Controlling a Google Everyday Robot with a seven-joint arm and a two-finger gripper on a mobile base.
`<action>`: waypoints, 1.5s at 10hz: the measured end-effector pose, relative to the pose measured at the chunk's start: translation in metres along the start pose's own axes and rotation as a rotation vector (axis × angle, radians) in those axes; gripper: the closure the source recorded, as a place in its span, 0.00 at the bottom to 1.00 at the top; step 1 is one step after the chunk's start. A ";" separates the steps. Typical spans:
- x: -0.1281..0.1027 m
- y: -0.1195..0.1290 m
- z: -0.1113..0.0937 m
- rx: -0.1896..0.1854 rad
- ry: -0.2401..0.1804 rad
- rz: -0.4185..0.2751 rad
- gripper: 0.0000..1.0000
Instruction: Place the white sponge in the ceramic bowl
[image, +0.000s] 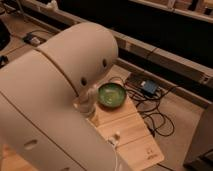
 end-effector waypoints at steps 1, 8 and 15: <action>-0.003 0.000 0.002 0.005 0.006 0.005 0.20; 0.002 0.048 0.038 0.007 0.079 -0.028 0.20; 0.010 0.055 0.057 -0.015 0.118 -0.004 0.20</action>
